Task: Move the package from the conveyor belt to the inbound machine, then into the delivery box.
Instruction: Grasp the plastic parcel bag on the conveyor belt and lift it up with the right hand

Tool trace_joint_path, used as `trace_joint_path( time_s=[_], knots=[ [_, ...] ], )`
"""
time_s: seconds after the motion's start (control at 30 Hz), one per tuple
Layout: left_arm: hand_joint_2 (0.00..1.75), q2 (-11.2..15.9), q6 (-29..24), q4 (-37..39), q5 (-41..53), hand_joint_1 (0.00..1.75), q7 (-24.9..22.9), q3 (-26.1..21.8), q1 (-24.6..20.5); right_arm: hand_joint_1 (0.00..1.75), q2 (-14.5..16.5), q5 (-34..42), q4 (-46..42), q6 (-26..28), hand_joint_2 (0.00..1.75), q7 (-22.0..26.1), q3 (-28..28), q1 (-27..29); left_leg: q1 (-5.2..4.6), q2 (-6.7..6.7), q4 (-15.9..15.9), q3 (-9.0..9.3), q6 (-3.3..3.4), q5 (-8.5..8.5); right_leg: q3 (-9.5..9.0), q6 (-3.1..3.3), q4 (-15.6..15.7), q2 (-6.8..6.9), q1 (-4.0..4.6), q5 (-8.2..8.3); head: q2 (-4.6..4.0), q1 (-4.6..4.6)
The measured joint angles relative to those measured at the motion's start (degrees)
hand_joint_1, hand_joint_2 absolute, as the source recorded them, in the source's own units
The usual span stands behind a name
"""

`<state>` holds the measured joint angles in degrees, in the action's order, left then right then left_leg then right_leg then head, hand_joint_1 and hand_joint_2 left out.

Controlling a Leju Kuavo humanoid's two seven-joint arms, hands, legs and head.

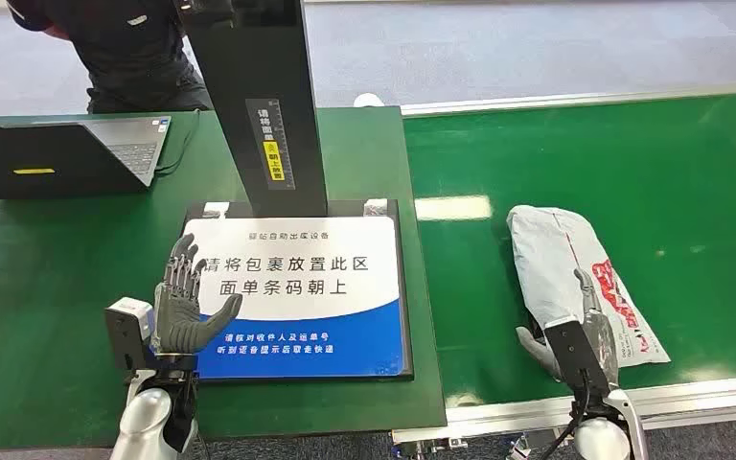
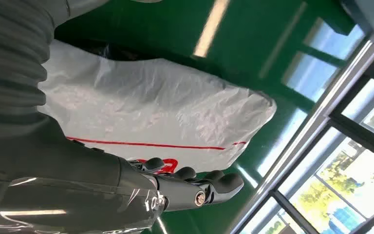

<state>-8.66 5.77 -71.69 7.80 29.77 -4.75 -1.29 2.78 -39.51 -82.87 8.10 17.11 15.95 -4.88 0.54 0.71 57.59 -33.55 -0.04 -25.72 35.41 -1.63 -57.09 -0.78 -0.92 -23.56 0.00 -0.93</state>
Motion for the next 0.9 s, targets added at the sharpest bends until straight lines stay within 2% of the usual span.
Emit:
trace_joint_path(
  time_s=[0.13, 0.27, 0.4, 0.53, 0.63, 0.87, 0.9],
  knots=[
    [1.75, 0.0, 0.0, 0.0, 0.0, 0.00, -0.1, 0.0, -0.2, 0.00, -1.7, -0.1, 4.6, -0.1, 1.75, -0.9, 1.0, -2.8, 0.00, 0.00, 0.0, 0.00, 0.00, 0.00, -0.01, -0.01, 0.0, 0.00, 0.00, 0.01, 0.00, -0.01],
    [1.75, 0.0, -0.1, 0.0, -0.1, 0.00, -0.1, 0.0, -0.1, 0.00, -3.9, -3.7, 11.7, 3.1, 1.75, -2.9, 1.7, -6.4, 0.00, -0.01, 0.0, 0.00, 0.01, 0.01, -0.01, -0.01, 0.0, 0.00, 0.00, 0.03, 0.00, -0.01],
    [1.75, 0.0, -0.1, 0.0, -0.4, 0.00, -0.6, 0.0, -0.1, 0.00, -6.0, -9.6, 19.7, 6.1, 1.75, -9.1, 2.5, -10.0, 0.00, -0.01, 0.0, -0.01, 0.01, 0.01, -0.01, -0.01, 0.0, 0.00, 0.00, 0.03, 0.00, -0.01],
    [1.75, 0.0, 0.0, 0.0, -0.7, 0.00, -0.8, 0.0, -0.2, 0.00, -8.2, -11.7, 29.4, 2.1, 1.75, -14.1, 4.0, -13.6, 0.00, -0.01, 0.0, 0.00, 0.01, 0.01, -0.01, -0.02, 0.0, 0.00, 0.00, 0.03, 0.00, -0.01],
    [1.75, 0.0, 0.1, 0.3, -1.0, 0.00, -0.8, 0.0, -0.7, 0.00, -9.5, -11.7, 36.1, -1.3, 1.75, -14.9, 5.1, -16.1, 0.01, -0.01, 0.0, 0.09, 0.01, 0.00, -0.09, -0.02, 0.0, 0.00, 0.02, 0.02, 0.00, 0.00],
    [1.75, 0.0, -0.2, 1.2, -1.2, 0.00, -0.8, 0.1, -1.2, 0.00, -11.0, -13.8, 45.7, -2.6, 1.75, -17.2, 5.5, -20.7, 0.14, 0.05, 0.0, 0.96, 0.25, -0.20, -1.05, -0.07, 0.4, -0.03, 0.15, -0.26, 0.00, -0.01],
    [1.75, 0.0, -0.2, 1.4, -1.2, 0.00, -0.8, 0.1, -1.3, 0.26, -11.1, -13.8, 46.4, -2.7, 1.75, -17.2, 5.5, -21.0, 0.15, 0.05, 0.0, 1.08, 0.28, -0.21, -1.21, -0.02, 0.5, -0.02, 0.15, -0.32, 0.00, -0.02]
  ],
)
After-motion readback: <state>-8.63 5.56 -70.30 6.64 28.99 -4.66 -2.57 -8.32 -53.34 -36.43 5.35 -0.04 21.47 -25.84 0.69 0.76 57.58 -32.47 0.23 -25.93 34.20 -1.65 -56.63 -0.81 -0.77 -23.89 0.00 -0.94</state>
